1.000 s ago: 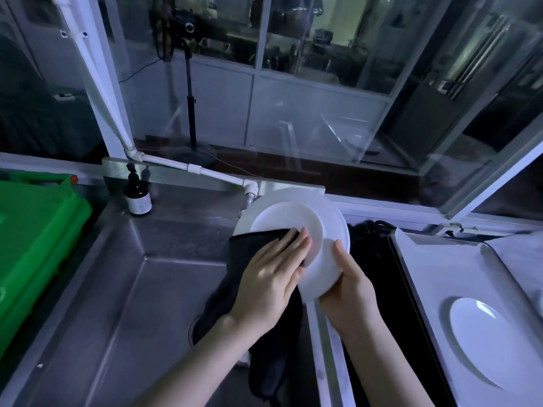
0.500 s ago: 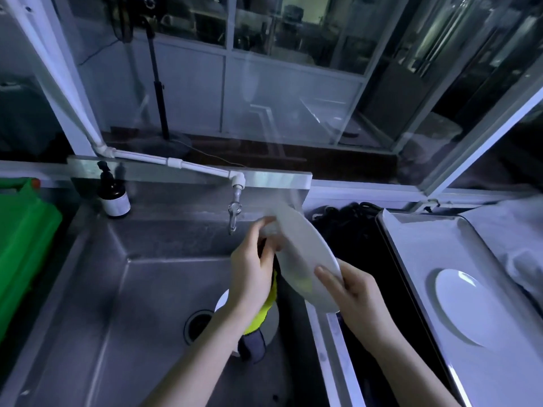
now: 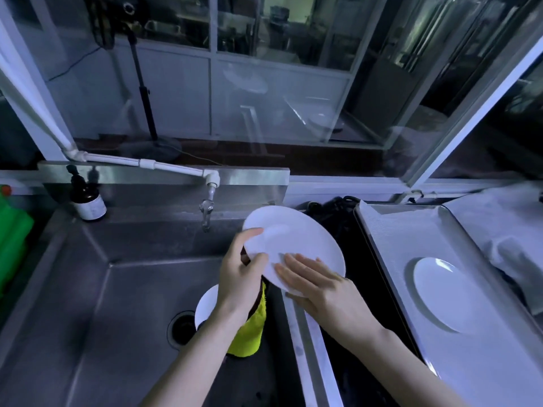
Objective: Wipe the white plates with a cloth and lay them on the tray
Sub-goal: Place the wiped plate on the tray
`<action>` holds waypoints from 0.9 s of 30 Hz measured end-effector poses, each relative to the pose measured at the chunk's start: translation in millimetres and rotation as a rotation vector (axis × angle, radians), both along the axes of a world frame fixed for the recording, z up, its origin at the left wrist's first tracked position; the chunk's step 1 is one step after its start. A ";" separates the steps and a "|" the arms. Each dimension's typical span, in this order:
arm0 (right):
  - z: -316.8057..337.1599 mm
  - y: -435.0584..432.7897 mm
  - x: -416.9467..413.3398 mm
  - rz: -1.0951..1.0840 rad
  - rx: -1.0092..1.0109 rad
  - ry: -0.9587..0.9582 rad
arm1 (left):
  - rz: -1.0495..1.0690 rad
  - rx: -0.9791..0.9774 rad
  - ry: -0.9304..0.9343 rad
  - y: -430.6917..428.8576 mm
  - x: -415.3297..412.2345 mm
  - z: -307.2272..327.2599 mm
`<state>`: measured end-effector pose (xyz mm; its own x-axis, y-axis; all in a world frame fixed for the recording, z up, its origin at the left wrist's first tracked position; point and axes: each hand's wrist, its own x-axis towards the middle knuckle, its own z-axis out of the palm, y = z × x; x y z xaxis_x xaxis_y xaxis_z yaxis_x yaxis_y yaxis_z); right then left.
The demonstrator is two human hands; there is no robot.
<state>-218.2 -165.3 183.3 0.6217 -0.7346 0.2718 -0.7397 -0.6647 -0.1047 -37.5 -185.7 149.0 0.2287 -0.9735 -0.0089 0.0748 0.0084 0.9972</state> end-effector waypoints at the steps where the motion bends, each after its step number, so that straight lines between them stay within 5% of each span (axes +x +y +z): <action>1: 1.5 -1.2 -11.2 -0.007 0.111 0.004 | -0.002 -0.012 0.016 0.6 -7.2 -0.9; 3: 4.0 -2.9 -35.5 -0.065 0.302 -0.049 | -0.010 -0.025 0.041 2.1 -22.2 -2.4; 8: -1.7 -9.7 -113.2 -0.464 0.167 -0.331 | -0.037 0.049 0.078 3.3 -69.4 -5.8; 12: -13.4 -19.8 -174.8 -0.742 0.330 -0.529 | -0.107 0.044 0.115 0.7 -124.8 -6.2; 20: -47.2 -14.5 -290.5 -0.977 0.433 -1.018 | -0.289 0.183 0.004 -21.8 -241.3 -40.8; 27: -84.9 -3.1 -375.8 -1.113 0.362 -1.124 | -0.425 0.257 -0.212 -47.8 -324.0 -65.5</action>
<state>-594.0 -168.4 98.4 -0.6154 -0.7841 -0.0806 -0.2584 0.2973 -0.9192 -361.5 -233.5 83.5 -0.1625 -0.9530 -0.2556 -0.1849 -0.2250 0.9567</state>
